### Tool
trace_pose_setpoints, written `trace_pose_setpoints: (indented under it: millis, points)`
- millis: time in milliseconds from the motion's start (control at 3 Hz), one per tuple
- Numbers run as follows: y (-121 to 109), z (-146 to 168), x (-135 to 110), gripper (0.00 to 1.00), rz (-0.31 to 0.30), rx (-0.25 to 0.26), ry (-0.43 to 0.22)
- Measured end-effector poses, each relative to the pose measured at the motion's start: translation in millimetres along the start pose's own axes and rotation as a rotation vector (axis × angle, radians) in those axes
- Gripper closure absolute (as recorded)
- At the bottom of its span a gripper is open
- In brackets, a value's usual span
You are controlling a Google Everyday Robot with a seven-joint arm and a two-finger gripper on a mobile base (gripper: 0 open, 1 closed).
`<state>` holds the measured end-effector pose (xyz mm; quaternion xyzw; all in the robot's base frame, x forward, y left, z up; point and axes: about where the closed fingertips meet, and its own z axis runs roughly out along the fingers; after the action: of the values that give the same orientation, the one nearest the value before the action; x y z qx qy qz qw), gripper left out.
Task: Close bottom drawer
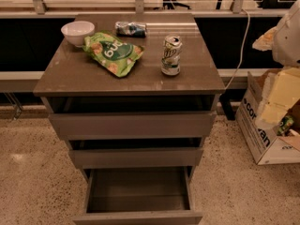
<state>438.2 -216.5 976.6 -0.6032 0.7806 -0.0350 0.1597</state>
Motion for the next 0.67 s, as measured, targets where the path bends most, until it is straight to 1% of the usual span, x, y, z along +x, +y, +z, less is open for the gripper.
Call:
trace_pose_setpoints:
  millis: [333,667]
  points:
    - [0,5,0,0.00,0.000,-0.011,-0.001]
    - [-2,57,-4,0.00,0.001,-0.118,-0.013]
